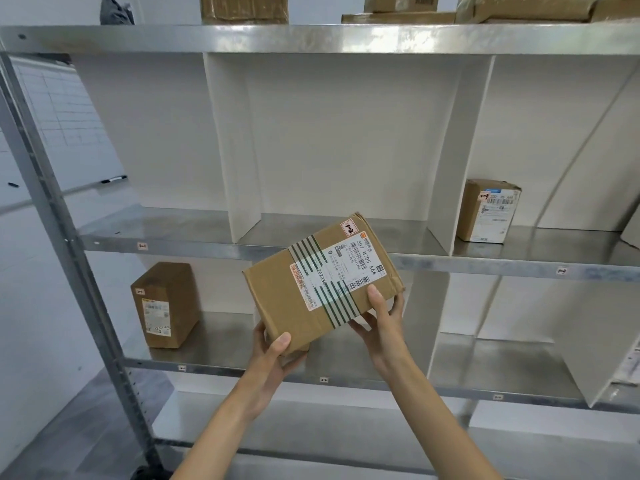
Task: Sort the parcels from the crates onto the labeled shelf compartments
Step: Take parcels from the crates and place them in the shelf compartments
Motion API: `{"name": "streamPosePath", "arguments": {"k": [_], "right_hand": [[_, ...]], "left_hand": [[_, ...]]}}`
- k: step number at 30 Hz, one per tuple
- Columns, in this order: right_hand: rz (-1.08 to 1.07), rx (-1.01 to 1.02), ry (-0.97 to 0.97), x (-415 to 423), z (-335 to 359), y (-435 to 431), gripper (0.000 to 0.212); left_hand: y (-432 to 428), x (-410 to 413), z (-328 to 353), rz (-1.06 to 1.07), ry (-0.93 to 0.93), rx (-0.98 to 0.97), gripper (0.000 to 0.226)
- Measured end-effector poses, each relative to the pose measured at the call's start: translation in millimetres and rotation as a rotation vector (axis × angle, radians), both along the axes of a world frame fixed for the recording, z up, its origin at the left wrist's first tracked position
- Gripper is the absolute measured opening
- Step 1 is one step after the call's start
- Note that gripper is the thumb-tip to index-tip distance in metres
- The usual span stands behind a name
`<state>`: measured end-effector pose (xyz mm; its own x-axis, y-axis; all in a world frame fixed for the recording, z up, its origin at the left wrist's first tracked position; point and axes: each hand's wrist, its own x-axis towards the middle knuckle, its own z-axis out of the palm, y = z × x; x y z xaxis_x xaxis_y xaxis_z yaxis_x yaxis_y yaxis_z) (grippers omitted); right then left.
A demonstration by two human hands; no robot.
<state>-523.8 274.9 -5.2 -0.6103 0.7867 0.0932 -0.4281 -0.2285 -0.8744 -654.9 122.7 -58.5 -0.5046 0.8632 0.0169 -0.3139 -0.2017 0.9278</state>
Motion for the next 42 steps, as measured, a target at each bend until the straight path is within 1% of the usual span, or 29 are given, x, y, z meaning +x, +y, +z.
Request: {"name": "streamPosePath", "arguments": {"k": [2,4,5,7,8,9,10,12,14,15,17,19,21,23,25,27,29,32,38,41,42], "right_hand": [[-0.01,0.004,-0.014,4,-1,2,0.091],[-0.028,0.008,-0.029,9,-3,6,0.094],[-0.039,0.011,-0.037,11,-3,8,0.096],[-0.057,0.033,-0.056,15,-4,12,0.103],[-0.064,0.05,-0.069,17,-4,13,0.106],[-0.069,0.066,-0.076,19,-4,14,0.106],[-0.076,0.077,-0.077,21,-4,15,0.103],[-0.09,0.088,-0.066,25,-4,18,0.091],[-0.109,0.097,-0.059,30,-3,21,0.081],[-0.119,0.108,-0.062,32,-3,23,0.082],[-0.125,0.132,-0.085,35,-4,25,0.09],[-0.138,0.153,-0.113,37,-4,26,0.095],[-0.147,0.172,-0.141,39,-5,28,0.098],[-0.131,0.199,-0.162,43,-6,31,0.098],[-0.11,0.224,-0.192,46,-8,33,0.096],[-0.111,0.232,-0.213,49,-10,36,0.096],[-0.117,0.227,-0.22,50,-12,37,0.096],[-0.107,0.229,-0.232,52,-13,40,0.097],[-0.096,0.243,-0.238,51,-13,46,0.099],[-0.089,0.239,-0.241,52,-12,50,0.106],[-0.086,0.24,-0.238,53,-12,52,0.106]], "left_hand": [[-1,2,5,0.003,0.029,-0.016,0.113],[-3,1,12,0.106,0.125,-0.061,0.12],[-4,1,17,0.184,0.23,-0.116,0.124],[-5,0,27,0.329,0.517,-0.222,0.127],[-5,0,31,0.369,0.648,-0.243,0.126],[-5,0,35,0.376,0.733,-0.248,0.126],[-4,0,38,0.361,0.772,-0.241,0.123],[-3,1,44,0.351,0.773,-0.219,0.108],[-1,0,49,0.399,0.759,-0.216,0.081],[-1,0,51,0.417,0.765,-0.235,0.068],[1,0,53,0.4,0.789,-0.28,0.048],[3,1,51,0.349,0.783,-0.319,0.04],[7,5,46,0.257,0.822,-0.39,0.047],[11,11,40,0.111,0.857,-0.45,0.062],[15,21,37,0.022,0.806,-0.469,0.071],[19,31,37,0.011,0.749,-0.439,0.064],[22,38,39,0.022,0.736,-0.424,0.061],[25,42,40,0.048,0.751,-0.432,0.068],[28,43,40,0.064,0.78,-0.421,0.062],[32,45,38,0.067,0.8,-0.428,0.058],[33,46,38,0.069,0.799,-0.424,0.058]]}}
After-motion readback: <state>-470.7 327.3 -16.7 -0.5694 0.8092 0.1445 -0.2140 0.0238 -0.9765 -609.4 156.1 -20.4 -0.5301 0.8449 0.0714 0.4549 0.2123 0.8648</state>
